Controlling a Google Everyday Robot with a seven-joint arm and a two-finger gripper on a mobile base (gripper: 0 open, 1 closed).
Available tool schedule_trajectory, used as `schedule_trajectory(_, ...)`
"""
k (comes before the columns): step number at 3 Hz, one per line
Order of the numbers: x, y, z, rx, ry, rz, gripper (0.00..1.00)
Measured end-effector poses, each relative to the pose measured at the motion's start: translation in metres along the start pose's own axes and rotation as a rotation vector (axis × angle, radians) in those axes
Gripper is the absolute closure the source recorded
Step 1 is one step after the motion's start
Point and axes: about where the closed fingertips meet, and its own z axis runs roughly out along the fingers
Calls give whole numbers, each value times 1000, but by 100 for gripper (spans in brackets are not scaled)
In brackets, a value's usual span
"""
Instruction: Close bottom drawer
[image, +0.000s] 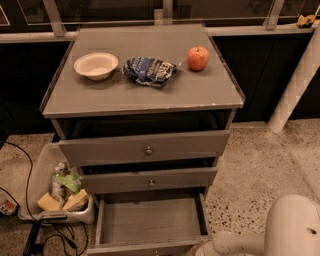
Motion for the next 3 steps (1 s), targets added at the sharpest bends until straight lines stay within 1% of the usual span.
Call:
schedule_trajectory(1,0,0,4,-2,0,-1,82)
schedule_trajectory(2,0,0,4,-2,0,-1,59)
schedule_trajectory(3,0,0,4,-2,0,0,34)
